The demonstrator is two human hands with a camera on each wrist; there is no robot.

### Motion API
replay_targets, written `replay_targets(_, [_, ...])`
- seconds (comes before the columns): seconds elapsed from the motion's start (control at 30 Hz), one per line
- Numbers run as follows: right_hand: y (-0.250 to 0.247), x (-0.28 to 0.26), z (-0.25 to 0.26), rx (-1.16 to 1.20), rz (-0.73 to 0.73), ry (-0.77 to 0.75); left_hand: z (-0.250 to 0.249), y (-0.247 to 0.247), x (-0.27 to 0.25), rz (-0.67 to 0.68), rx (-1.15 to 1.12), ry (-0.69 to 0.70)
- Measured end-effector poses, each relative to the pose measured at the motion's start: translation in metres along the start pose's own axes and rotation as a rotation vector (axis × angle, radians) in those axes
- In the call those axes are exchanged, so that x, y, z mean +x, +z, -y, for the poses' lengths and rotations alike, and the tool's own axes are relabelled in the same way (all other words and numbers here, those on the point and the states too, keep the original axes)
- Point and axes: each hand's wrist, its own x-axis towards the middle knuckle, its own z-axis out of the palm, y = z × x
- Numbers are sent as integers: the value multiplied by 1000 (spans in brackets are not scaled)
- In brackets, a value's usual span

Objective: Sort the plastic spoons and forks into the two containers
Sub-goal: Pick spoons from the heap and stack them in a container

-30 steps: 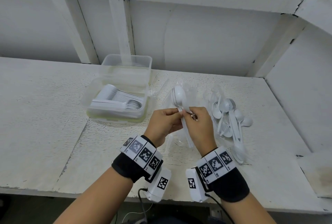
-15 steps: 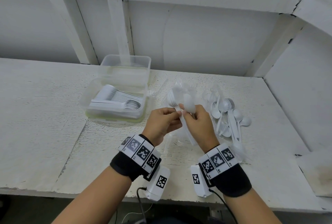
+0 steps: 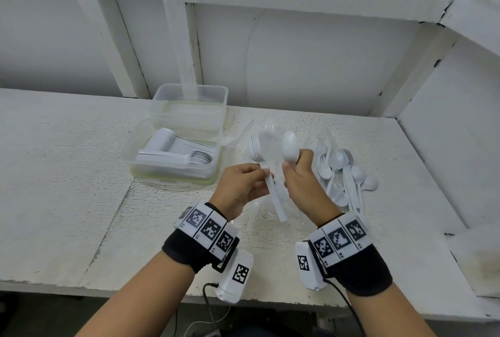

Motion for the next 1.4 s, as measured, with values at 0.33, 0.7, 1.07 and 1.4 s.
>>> replay_targets(0.33, [11, 11, -1, -282, -172, -205, 3, 6, -3, -38, 61, 79])
replay_targets(0.7, [4, 4, 11, -2, 165, -5, -5, -8, -6, 32, 366, 113])
replay_targets(1.07, [-5, 12, 6, -662, -153, -700, -36, -44, -10, 127, 1228, 154])
replay_targets(1.4, [33, 23, 11, -1065, 291, -989, -48, -63, -18, 253, 1337, 218])
